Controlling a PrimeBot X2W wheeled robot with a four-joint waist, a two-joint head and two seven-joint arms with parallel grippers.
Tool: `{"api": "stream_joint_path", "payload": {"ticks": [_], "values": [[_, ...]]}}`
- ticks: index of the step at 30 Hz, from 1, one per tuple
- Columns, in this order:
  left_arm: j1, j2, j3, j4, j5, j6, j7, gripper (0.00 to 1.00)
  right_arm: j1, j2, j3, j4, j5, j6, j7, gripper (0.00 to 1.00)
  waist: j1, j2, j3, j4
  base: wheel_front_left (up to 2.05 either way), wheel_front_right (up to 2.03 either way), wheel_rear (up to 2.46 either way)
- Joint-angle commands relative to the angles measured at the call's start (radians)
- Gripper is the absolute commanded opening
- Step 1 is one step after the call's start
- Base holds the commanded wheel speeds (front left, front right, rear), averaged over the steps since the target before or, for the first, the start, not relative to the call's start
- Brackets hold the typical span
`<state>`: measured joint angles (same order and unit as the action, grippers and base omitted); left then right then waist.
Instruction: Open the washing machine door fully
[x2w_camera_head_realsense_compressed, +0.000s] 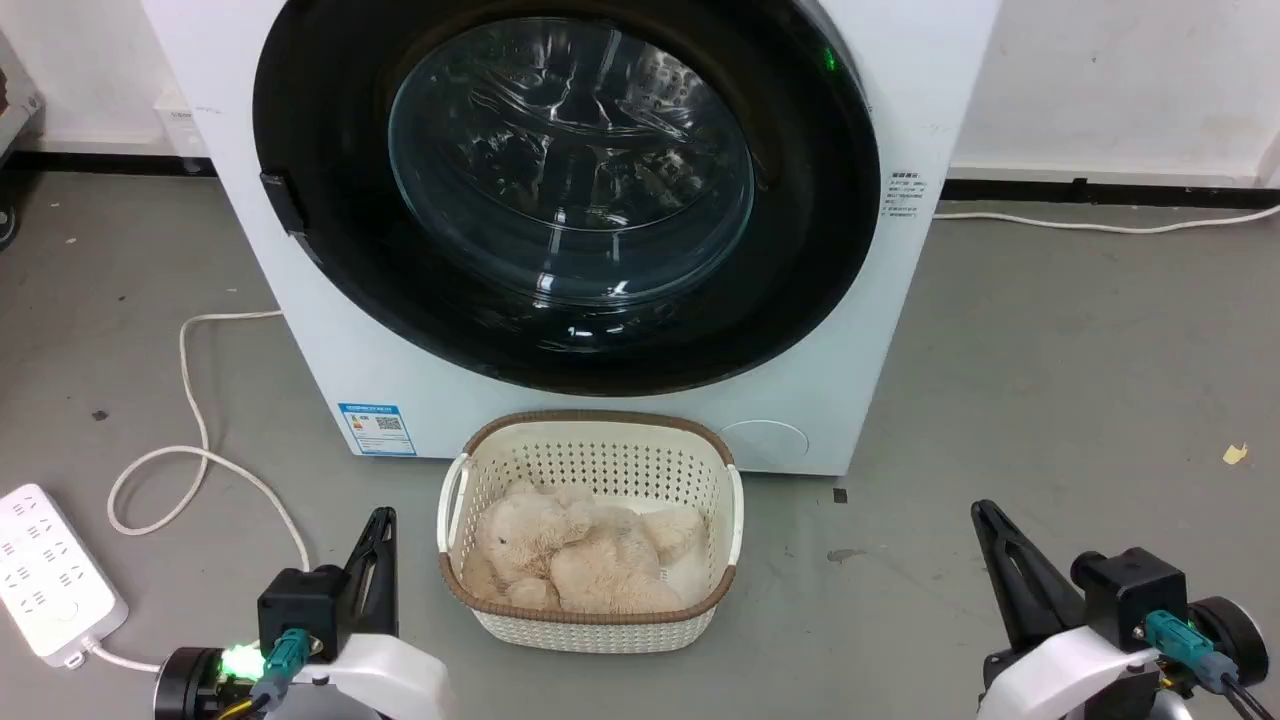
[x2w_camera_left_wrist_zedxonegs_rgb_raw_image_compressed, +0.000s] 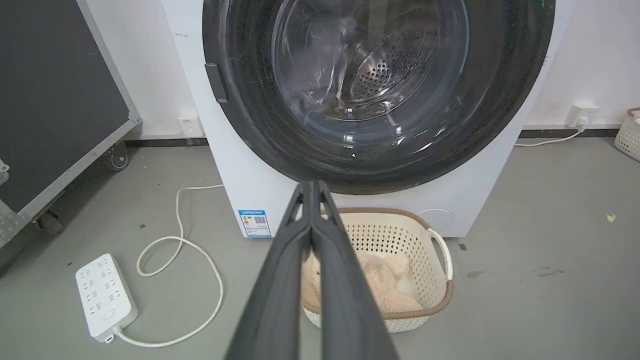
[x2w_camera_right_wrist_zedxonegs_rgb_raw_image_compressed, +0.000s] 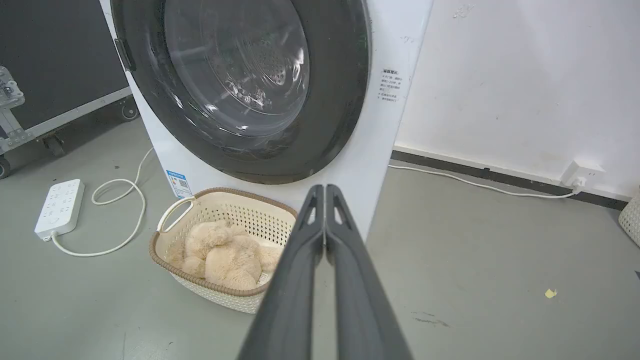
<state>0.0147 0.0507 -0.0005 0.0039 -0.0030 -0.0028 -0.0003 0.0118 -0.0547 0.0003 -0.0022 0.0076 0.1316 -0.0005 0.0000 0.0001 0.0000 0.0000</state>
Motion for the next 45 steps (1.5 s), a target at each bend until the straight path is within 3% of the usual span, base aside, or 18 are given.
{"api": "stream_joint_path", "payload": {"ticks": [1, 39, 40, 45], "values": [[-0.015, -0.001, 0.000, -0.004, 0.003, 0.003, 0.000, 0.00, -0.012, 0.005, 0.000, 0.002, -0.008, -0.001, 0.000, 0.00, 0.0000, -0.0001, 0.000, 0.000, 0.00, 0.00, 0.00], [-0.015, -0.001, 0.000, -0.004, 0.003, 0.003, 0.000, 0.00, -0.012, 0.005, 0.000, 0.002, -0.008, -0.001, 0.000, 0.00, 0.0000, -0.0001, 0.000, 0.000, 0.00, 0.00, 0.00], [0.000, 0.000, 0.000, 0.000, 0.000, 0.000, 0.000, 1.00, 0.000, 0.000, 0.000, 0.000, 0.001, 0.000, 0.000, 1.00, 0.0000, -0.0001, 0.000, 0.000, 0.00, 0.00, 0.00], [0.001, 0.000, -0.004, -0.001, 0.000, 0.003, -0.007, 1.00, 0.001, 0.000, -0.001, -0.001, 0.008, 0.000, -0.007, 1.00, 0.0000, -0.0001, 0.001, 0.000, 0.00, 0.00, 0.00]]}}
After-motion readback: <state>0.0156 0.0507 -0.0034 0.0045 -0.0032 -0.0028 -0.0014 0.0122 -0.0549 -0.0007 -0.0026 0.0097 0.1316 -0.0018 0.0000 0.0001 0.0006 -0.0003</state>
